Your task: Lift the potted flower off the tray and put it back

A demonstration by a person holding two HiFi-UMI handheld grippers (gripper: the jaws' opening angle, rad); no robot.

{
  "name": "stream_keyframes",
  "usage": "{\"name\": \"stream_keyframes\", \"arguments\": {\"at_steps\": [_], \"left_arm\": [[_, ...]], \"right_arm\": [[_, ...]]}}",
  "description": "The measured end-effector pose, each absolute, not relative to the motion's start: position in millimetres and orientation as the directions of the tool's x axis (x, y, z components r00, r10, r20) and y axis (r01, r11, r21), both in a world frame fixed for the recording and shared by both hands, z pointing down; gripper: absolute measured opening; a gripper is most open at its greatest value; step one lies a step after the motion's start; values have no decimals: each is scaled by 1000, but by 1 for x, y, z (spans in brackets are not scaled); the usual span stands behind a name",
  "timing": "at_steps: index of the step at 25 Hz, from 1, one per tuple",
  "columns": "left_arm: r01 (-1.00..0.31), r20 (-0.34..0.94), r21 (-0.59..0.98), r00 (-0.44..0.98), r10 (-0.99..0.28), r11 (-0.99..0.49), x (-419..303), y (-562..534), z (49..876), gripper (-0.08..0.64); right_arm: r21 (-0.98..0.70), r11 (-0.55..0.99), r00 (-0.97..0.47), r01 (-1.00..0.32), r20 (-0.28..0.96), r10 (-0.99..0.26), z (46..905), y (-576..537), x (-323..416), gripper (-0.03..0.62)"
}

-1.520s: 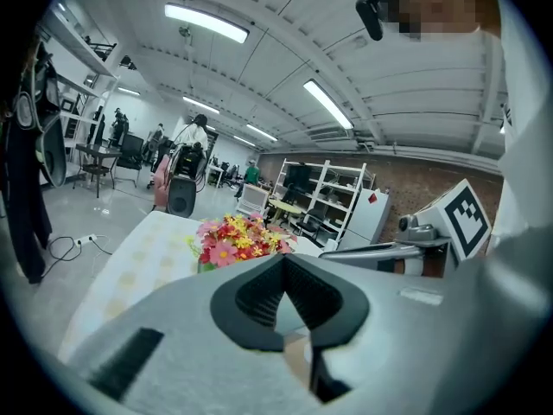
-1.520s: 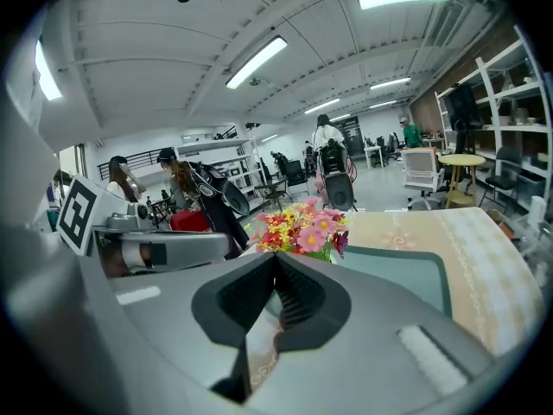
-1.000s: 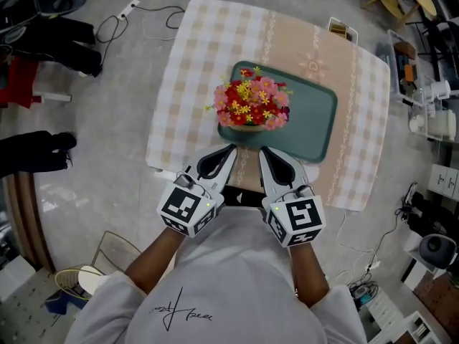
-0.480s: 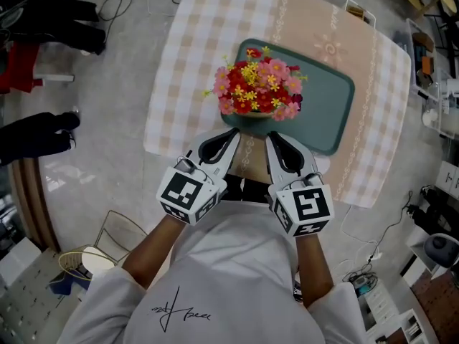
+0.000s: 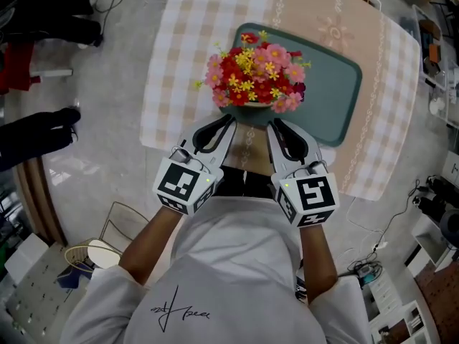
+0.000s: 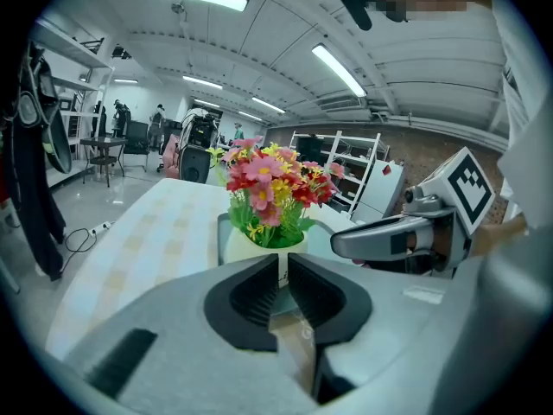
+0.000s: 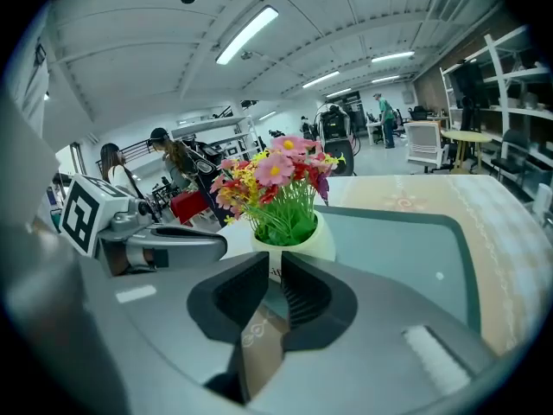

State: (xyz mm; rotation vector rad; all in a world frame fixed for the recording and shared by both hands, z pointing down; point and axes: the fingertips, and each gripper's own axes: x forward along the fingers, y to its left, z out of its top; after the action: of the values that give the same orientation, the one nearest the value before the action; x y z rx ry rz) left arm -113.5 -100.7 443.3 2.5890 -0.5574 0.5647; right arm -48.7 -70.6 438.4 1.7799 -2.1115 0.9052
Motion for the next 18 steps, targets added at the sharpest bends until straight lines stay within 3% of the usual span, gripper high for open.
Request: {"name": "stream_keyframes", "arguments": {"at_steps": [11, 18], "left_arm": [[-465, 484, 321, 829, -280, -825, -114, -108, 463, 94], [-464, 500, 312, 822, -272, -829, -111, -115, 472, 158]], "right_arm": [[-327, 80, -260, -942, 556, -789, 458, -74, -45, 66], [-317, 90, -264, -944, 564, -782, 468, -79, -40, 114]]}}
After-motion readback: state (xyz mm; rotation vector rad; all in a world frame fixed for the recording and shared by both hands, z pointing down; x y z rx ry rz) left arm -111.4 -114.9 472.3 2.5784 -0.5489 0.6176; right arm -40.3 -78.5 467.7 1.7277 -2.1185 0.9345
